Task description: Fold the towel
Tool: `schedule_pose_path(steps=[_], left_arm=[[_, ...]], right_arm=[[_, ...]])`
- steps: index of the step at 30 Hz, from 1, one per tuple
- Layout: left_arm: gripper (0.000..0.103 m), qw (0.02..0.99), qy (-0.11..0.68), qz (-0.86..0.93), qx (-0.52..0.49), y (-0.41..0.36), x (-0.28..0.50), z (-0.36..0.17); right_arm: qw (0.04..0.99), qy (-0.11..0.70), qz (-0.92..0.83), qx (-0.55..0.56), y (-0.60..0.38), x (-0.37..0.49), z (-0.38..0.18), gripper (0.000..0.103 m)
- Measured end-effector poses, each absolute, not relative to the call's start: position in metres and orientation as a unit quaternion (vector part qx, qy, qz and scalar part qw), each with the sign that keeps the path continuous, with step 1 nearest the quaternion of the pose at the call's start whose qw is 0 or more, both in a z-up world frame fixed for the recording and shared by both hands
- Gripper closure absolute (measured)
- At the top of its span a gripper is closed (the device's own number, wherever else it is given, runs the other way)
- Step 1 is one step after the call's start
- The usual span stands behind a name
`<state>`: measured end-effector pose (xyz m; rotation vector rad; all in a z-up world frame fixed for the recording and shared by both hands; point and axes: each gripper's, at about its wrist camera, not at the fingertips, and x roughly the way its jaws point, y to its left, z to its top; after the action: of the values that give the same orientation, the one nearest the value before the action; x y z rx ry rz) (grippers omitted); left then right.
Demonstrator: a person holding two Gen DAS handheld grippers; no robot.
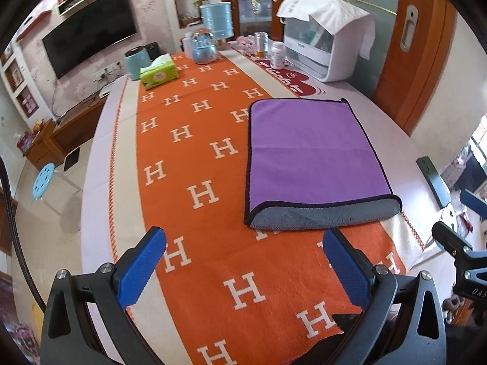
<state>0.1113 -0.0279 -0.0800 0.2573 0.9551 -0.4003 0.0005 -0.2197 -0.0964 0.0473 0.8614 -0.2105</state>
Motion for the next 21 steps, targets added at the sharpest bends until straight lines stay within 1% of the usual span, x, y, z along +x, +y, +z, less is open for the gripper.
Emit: schedule_pose_path(steps=[8,14,19,21], left_arm=[[0.001,0.844,0.462,-0.221,0.160,-0.052,0.133,-0.105],[0.001,0.829,0.474,-0.238,0.178,-0.072,0.154,-0.131],[0.001,0.811,0.500,-0.242,0.182,-0.086,0.180,-0.156],[0.001,0.804,0.509,-0.242,0.189,-0.091,0.190,-0.167]], right_arm=[[0.908,0.410,-0.084,0.019,-0.245,0.012,-0.114,0.008],[0.904,0.424,-0.061,0.018,-0.264,0.022,-0.140,0.014],[0.891,0.451,-0.047,0.020,-0.277,0.032,-0.165,0.024],[0.887,0.460,-0.043,0.022,-0.281,0.038,-0.174,0.025]])
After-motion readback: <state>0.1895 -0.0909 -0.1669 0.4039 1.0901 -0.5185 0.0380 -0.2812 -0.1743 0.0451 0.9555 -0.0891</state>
